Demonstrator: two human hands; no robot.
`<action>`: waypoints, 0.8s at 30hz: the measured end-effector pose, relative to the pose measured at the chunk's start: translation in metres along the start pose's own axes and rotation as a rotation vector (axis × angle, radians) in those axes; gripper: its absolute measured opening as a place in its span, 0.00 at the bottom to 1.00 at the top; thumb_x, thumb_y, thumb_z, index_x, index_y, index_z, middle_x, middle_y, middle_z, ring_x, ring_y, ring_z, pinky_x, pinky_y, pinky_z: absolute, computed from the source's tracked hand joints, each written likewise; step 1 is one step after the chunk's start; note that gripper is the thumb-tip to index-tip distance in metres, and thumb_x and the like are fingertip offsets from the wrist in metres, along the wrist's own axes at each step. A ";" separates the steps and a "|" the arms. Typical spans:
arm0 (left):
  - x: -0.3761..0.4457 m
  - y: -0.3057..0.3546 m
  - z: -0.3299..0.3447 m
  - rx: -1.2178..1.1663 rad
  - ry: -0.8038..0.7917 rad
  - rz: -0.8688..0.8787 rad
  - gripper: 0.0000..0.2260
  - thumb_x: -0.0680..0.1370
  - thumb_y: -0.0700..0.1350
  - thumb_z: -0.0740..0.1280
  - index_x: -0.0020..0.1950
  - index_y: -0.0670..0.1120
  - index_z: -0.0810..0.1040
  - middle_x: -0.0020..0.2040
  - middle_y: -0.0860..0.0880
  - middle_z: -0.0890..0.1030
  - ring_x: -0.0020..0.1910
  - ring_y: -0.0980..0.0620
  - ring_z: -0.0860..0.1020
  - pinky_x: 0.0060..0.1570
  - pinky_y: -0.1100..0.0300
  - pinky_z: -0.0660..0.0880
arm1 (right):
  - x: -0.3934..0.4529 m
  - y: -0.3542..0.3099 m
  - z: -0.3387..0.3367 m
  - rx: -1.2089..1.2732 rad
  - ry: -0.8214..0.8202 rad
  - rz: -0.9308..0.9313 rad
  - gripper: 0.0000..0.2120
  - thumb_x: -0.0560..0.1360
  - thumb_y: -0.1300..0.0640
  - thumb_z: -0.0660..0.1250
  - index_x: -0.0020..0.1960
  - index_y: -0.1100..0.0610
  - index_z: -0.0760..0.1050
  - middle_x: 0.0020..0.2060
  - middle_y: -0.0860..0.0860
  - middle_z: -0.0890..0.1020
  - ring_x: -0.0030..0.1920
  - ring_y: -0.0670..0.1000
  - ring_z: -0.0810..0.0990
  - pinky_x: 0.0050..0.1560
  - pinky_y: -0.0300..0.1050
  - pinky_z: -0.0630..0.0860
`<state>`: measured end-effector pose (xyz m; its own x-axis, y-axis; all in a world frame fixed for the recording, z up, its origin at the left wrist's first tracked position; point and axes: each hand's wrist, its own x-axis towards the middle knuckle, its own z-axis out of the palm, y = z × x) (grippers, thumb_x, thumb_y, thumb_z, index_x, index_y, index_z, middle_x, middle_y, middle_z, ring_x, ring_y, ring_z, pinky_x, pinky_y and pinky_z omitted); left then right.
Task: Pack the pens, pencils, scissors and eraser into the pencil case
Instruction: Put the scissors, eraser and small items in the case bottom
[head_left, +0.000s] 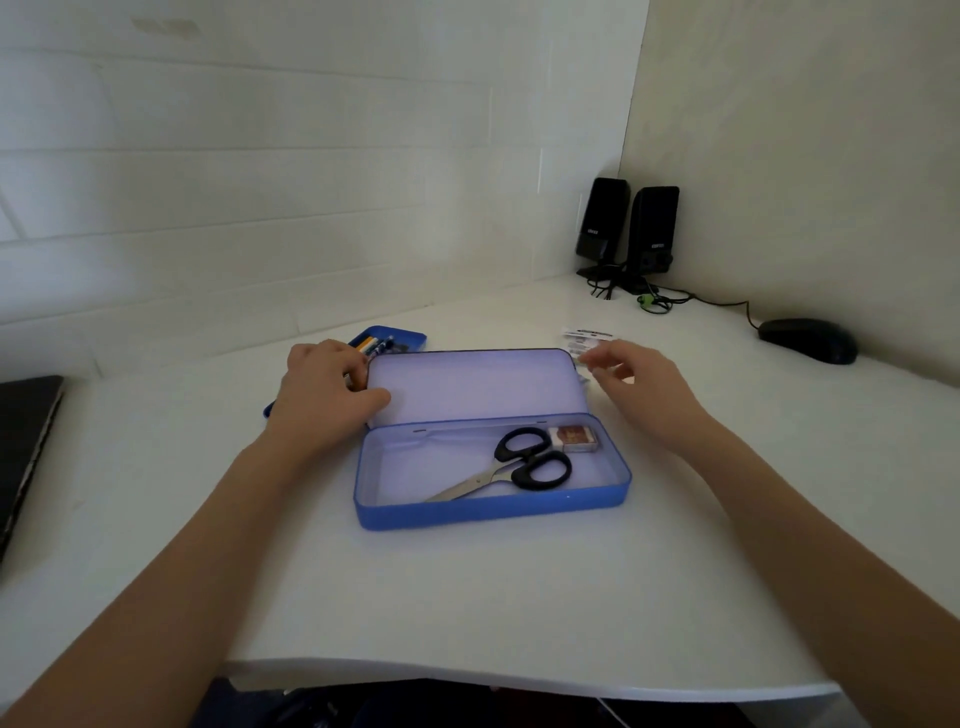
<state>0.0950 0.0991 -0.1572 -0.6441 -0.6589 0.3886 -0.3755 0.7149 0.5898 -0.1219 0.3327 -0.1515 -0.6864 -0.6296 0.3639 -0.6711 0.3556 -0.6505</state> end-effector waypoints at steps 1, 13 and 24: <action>-0.002 0.000 0.000 0.019 -0.004 0.003 0.09 0.59 0.51 0.63 0.29 0.46 0.71 0.48 0.49 0.78 0.55 0.48 0.67 0.49 0.61 0.60 | 0.004 0.004 0.004 -0.032 -0.023 0.000 0.14 0.77 0.65 0.59 0.59 0.56 0.77 0.57 0.52 0.80 0.52 0.51 0.77 0.47 0.35 0.69; -0.001 -0.006 -0.003 0.046 0.039 0.120 0.08 0.64 0.46 0.68 0.34 0.41 0.76 0.50 0.53 0.75 0.54 0.55 0.61 0.49 0.67 0.57 | 0.053 0.012 0.022 -0.270 -0.422 -0.037 0.26 0.77 0.64 0.59 0.74 0.55 0.60 0.75 0.56 0.62 0.75 0.55 0.58 0.73 0.46 0.57; 0.001 -0.004 0.000 0.120 0.170 0.116 0.08 0.64 0.47 0.64 0.37 0.43 0.75 0.44 0.52 0.73 0.50 0.52 0.63 0.48 0.62 0.60 | 0.049 0.020 0.039 -0.223 -0.092 -0.301 0.13 0.68 0.68 0.57 0.45 0.59 0.78 0.40 0.55 0.78 0.42 0.54 0.74 0.44 0.46 0.70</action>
<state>0.0960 0.0961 -0.1590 -0.5697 -0.5935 0.5685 -0.3888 0.8041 0.4498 -0.1583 0.2828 -0.1727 -0.4279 -0.7847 0.4485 -0.8903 0.2804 -0.3588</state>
